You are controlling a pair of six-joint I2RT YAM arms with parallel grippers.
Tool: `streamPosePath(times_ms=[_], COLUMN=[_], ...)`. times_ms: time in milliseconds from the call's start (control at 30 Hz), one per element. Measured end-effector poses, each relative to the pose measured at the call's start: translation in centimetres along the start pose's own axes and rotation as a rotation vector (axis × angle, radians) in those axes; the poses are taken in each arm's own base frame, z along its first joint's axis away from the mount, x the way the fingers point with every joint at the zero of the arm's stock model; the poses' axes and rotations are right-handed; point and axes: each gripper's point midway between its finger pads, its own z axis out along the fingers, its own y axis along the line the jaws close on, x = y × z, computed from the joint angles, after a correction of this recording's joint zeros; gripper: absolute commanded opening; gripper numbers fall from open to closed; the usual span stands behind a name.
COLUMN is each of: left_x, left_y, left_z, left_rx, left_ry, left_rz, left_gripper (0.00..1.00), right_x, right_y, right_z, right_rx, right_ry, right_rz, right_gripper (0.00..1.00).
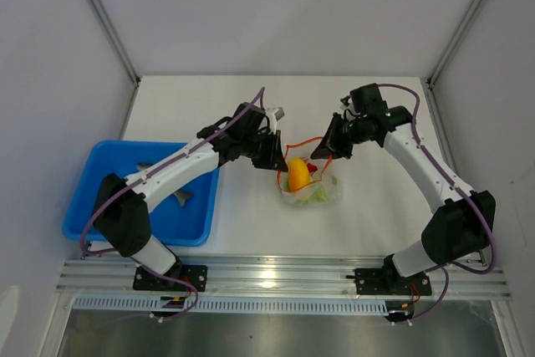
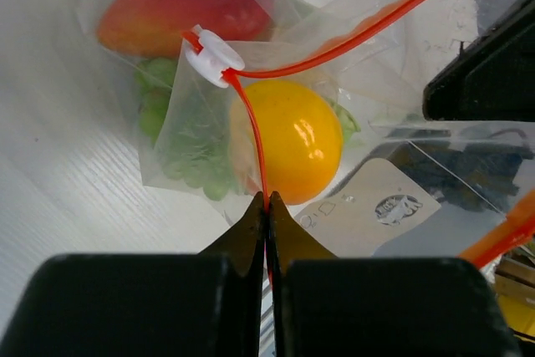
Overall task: Place the food in the zip-top bag and seal the zipper
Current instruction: Adjust the zipper food storage bag at the center of the board.
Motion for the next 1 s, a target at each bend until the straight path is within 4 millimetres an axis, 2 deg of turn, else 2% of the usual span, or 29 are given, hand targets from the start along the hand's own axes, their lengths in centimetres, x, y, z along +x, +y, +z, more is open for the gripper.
streamPosePath(times_ms=[233, 400, 500, 567, 667, 767, 867, 1000], left_x=[-0.5, -1.7, -2.0, -1.7, -0.7, -0.3, -0.7, -1.9], left_y=[-1.5, -3.4, -3.5, -2.8, -1.4, -1.1, -1.9, -4.4], left_z=[-0.9, -3.1, -3.1, -2.2, -0.6, -0.4, -1.4, -3.8], left_rx=[0.065, 0.131, 0.151, 0.142, 0.108, 0.1, 0.121, 0.209], left_ry=[-0.01, -0.1, -0.102, -0.074, -0.014, 0.005, -0.02, -0.087], left_rz=[0.016, 0.058, 0.051, 0.029, -0.008, -0.016, 0.001, 0.05], left_gripper=[0.01, 0.0, 0.01, 0.01, 0.01, 0.01, 0.01, 0.01], right_x=[0.0, 0.4, 1.0, 1.4, 1.6, 1.5, 0.7, 0.6], right_y=[-1.1, 0.1, 0.0, -1.1, -3.4, -4.6, -2.7, 0.6], right_z=[-0.6, -2.9, -3.7, -2.9, -0.9, 0.0, -1.3, -4.4], right_rx=[0.051, 0.006, -0.002, 0.021, 0.095, 0.149, 0.118, 0.011], right_ry=[-0.014, -0.076, -0.101, -0.08, -0.007, 0.03, -0.015, -0.119], right_rz=[-0.073, -0.178, -0.203, -0.195, -0.153, -0.148, -0.209, -0.313], right_gripper=[0.0, 0.0, 0.0, 0.0, 0.0, 0.0, 0.0, 0.0])
